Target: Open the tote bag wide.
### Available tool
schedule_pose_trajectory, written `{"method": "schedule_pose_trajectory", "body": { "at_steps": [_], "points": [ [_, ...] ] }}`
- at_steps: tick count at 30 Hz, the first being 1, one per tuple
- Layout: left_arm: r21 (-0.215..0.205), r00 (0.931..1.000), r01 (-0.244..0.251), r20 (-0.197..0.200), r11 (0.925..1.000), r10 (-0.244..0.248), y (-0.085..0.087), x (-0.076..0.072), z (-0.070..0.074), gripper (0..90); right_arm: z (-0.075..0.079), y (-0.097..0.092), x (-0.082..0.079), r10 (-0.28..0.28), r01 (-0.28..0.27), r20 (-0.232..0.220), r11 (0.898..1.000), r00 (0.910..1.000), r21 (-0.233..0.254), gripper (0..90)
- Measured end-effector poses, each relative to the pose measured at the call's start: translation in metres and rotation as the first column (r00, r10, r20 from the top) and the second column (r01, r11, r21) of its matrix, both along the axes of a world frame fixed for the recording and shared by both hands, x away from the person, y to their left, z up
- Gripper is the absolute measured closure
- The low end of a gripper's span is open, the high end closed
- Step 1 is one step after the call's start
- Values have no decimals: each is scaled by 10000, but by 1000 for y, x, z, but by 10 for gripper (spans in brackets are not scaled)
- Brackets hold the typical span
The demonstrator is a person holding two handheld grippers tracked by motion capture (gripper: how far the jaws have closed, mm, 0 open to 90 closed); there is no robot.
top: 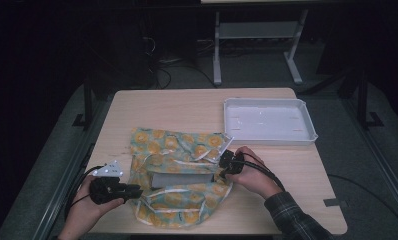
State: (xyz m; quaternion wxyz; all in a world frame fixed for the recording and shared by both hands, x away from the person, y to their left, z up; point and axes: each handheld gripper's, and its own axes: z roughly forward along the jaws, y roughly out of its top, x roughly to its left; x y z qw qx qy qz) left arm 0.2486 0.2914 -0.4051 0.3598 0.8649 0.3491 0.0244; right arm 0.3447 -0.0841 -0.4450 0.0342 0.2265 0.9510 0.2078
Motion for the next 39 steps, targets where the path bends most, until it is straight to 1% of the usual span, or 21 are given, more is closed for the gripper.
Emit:
{"method": "schedule_pose_trajectory", "body": {
  "at_steps": [2,4,5,6,8,10,11,13,15,17,19,20,21,22,25,28,30,32,34,37,39],
  "points": [
    [134,10000,24,-37,9999,-24,-2,0,-4,685,0,0,0,-20,20,-17,10000,10000,20,894],
    [577,9999,91,-114,9983,-84,-6,2,-11,698,0,0,0,-8,8,-1,10000,10000,-3,894],
    [883,9997,200,-179,9959,-184,-8,4,-15,757,0,0,0,5,-5,4,10000,10000,-12,894],
    [1076,9994,202,-301,9940,-171,-10,5,-19,809,0,0,0,11,-11,17,10000,10000,-11,894],
    [1398,9986,302,-481,9897,-237,-13,6,-26,862,0,0,0,13,-13,1,10000,10000,-8,894],
    [1746,9980,336,-587,9841,-236,-15,8,-31,883,0,0,-1,-21,21,-58,10000,10000,-13,894],
    [1844,9981,290,-589,9824,-184,-16,8,-33,887,0,0,-2,-12,12,-88,10000,10000,-24,894],
    [2257,9985,344,-501,9736,-237,-16,12,-36,891,1,0,-3,85,-86,-135,9999,9999,-64,894],
    [2408,9990,200,-439,9704,-97,-16,16,-37,894,1,1,-6,148,-150,-165,9998,9998,-135,894],
    [2449,9992,85,-404,9695,14,-16,21,-37,895,1,2,-9,237,-240,-217,9996,9995,-129,892],
    [2448,9992,121,-401,9695,-23,-16,24,-38,895,1,1,-10,265,-263,-361,9996,9990,58,862],
    [2418,9991,129,-434,9702,-25,-17,23,-38,895,1,-1,-10,229,-215,-483,9994,9986,287,845],
    [2416,9991,162,-431,9702,-59,-17,23,-38,895,3,-5,-9,113,-67,-655,9976,9978,691,835],
    [2407,9990,212,-424,9704,-113,-17,23,-38,894,5,-8,-8,102,-41,-674,9959,9977,901,820],
    [2339,9989,236,-456,9720,-133,-17,23,-38,891,16,-17,-10,-48,164,-686,9853,9976,1698,771],
    [2266,9989,236,-444,9737,-139,-16,23,-38,887,28,-24,-12,195,-89,-421,9710,9989,2391,711],
    [2183,9991,218,-408,9756,-131,-16,23,-37,886,34,-26,-17,225,-98,-441,9633,9988,2684,686],
    [2163,9991,220,-401,9761,-137,-16,23,-37,886,39,-27,-23,486,-352,-403,9581,9980,2841,661],
    [2114,9991,168,-416,9773,-81,-16,22,-37,886,42,-25,-30,754,-614,-379,9558,9964,2875,646],
    [2086,9990,206,-429,9778,-119,-17,22,-37,886,41,-20,-40,1210,-1042,-424,9535,9917,2828,618],
    [2043,9990,204,-428,9787,-119,-17,22,-36,886,39,-17,-45,1397,-1215,-479,9541,9890,2739,600]
  ]
}}
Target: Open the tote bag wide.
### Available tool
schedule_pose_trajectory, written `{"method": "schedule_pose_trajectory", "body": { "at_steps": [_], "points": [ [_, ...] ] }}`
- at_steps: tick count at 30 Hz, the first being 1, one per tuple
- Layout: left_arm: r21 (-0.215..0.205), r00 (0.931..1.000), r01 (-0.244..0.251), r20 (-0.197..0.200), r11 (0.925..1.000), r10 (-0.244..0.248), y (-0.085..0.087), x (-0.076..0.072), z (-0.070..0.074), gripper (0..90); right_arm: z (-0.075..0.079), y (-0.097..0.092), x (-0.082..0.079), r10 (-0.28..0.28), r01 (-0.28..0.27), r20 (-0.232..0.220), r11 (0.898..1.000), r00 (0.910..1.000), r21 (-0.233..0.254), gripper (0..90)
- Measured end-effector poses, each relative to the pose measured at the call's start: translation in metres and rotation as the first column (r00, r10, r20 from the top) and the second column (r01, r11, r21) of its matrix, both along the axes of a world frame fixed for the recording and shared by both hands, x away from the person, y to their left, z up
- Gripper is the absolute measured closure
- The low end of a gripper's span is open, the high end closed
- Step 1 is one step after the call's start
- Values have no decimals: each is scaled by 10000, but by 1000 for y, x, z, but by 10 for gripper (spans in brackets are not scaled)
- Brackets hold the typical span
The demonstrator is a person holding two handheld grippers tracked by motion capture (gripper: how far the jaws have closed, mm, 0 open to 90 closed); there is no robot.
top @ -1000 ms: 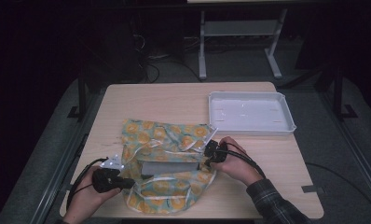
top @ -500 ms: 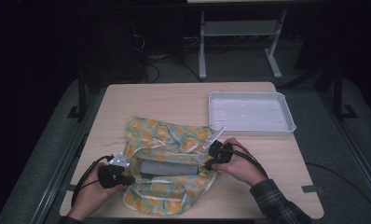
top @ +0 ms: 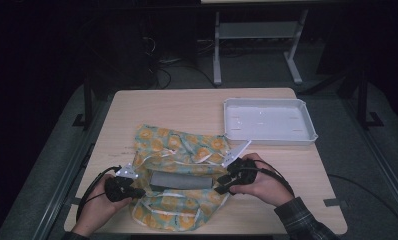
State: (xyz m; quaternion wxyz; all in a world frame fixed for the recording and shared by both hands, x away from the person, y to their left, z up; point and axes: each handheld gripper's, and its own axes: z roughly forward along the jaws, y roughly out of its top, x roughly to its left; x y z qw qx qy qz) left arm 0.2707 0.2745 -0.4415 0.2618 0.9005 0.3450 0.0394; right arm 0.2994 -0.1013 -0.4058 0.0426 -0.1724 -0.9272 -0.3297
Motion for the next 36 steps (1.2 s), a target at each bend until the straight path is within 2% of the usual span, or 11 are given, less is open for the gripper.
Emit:
{"method": "schedule_pose_trajectory", "body": {
  "at_steps": [3,7,9,10,14,22,29,33,36],
  "points": [
    [-24,10000,9,9,10000,-8,0,0,0,888,-5,6,-5,187,-189,-115,9997,9998,-166,598],
    [-41,10000,30,-42,10000,-30,-1,0,1,897,-11,13,-8,365,-377,-151,9953,9992,-896,817],
    [-27,10000,49,-63,10000,-49,-1,0,1,898,-13,13,-9,451,-484,-347,9939,9984,-991,874],
    [-40,10000,36,-73,10000,-37,-1,0,0,899,-13,12,-8,497,-527,-310,9928,9983,-1078,888],
    [20,9999,79,-64,10000,-79,-1,1,0,899,-21,12,-7,465,-526,-511,9905,9976,-1273,893],
    [169,9999,57,97,9998,-59,-1,5,-3,898,-36,17,-3,309,-397,-585,9870,9978,-1560,892],
    [262,9995,-74,309,9996,66,-3,16,-4,898,-42,22,-4,366,-469,-603,9827,9975,-1794,893],
    [165,9994,-82,335,9998,77,-2,17,-5,898,-43,23,-4,388,-486,-586,9835,9975,-1745,890],
    [197,9994,-63,342,9998,56,-2,16,-5,896,-41,20,-5,437,-526,-586,9858,9973,-1596,831]
  ]
}}
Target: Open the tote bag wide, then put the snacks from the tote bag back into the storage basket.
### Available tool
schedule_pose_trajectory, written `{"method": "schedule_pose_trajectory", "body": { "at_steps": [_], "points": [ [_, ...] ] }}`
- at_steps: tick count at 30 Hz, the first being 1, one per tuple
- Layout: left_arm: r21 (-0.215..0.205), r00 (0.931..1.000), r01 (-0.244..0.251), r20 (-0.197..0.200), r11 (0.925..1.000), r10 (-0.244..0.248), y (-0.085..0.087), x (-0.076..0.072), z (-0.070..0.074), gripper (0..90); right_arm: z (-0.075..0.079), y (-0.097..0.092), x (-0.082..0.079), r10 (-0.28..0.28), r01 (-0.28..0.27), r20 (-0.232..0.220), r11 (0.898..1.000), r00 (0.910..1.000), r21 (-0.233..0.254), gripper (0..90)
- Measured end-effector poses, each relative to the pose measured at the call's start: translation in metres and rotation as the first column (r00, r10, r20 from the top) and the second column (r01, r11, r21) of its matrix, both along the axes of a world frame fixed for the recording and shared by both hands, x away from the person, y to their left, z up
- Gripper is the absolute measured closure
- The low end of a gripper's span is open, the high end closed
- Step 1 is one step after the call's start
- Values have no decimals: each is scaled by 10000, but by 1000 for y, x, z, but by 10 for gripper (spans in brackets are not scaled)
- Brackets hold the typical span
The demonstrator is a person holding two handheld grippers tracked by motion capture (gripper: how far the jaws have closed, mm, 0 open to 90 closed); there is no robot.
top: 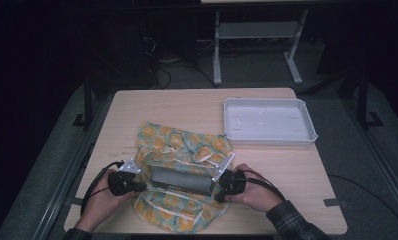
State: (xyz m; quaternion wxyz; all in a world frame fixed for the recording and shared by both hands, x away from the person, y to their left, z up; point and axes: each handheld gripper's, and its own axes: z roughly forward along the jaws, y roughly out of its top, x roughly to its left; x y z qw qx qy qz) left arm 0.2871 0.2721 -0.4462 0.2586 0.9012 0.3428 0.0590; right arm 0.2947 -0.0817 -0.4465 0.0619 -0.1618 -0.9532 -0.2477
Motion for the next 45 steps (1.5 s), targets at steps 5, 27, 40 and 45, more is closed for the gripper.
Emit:
{"method": "schedule_pose_trajectory", "body": {
  "at_steps": [5,27,40,45],
  "points": [
    [18,10000,32,29,10000,-32,-1,0,0,892,18,-13,-4,-150,142,138,9984,9998,549,735],
    [-129,10000,39,-67,9999,-39,1,0,0,879,64,2,1,-781,434,1806,9811,9805,1885,408],
    [-316,9999,-79,-82,9995,76,3,0,-1,874,66,39,10,-230,-121,2013,9851,9793,1713,398],
    [-328,9999,-74,-104,9994,70,3,0,-1,874,61,49,12,-74,-250,2038,9874,9790,1561,400]
  ]
}}
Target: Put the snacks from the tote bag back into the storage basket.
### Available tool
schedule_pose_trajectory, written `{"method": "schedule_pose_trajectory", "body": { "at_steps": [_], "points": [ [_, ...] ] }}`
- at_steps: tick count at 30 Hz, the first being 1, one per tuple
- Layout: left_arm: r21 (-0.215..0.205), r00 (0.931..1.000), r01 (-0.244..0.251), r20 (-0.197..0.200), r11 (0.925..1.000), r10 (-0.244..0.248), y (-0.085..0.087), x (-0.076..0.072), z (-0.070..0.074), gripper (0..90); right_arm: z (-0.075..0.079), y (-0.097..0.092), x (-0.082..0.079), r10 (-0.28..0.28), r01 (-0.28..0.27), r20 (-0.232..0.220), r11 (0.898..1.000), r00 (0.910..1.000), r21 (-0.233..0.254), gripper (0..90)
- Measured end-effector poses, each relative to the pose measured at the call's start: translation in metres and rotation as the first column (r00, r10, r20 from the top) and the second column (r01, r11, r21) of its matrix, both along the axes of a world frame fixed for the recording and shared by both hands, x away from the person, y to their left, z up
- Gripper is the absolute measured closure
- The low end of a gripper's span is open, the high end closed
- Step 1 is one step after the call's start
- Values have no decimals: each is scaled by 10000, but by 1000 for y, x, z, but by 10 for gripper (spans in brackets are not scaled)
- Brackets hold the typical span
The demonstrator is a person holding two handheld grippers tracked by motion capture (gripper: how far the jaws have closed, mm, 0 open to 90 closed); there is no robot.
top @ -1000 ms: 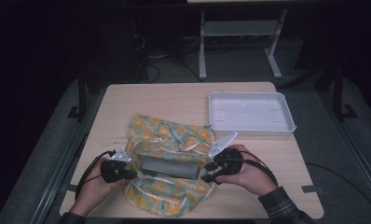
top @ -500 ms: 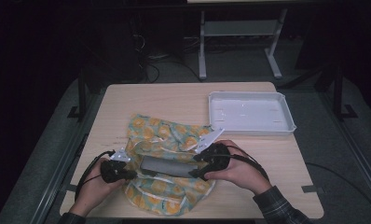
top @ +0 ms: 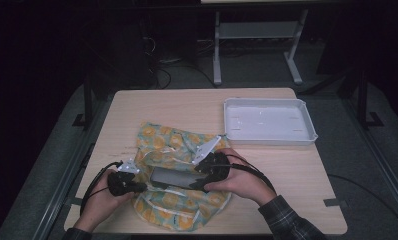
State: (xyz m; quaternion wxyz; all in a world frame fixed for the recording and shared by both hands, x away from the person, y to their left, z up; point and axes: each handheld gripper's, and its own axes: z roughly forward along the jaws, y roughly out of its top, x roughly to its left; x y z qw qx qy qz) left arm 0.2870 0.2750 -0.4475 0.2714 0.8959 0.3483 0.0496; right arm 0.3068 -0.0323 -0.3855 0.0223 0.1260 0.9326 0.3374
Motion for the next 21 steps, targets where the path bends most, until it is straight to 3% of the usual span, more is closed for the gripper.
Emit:
{"method": "schedule_pose_trajectory", "body": {
  "at_steps": [8,21],
  "points": [
    [-39,10000,-1,-27,10000,1,1,0,0,873,-12,19,6,40,-44,-101,9993,9999,-362,398],
    [-44,10000,59,-45,10000,-59,2,1,0,873,-28,32,13,-2,0,-22,9974,10000,-719,393]
  ]
}}
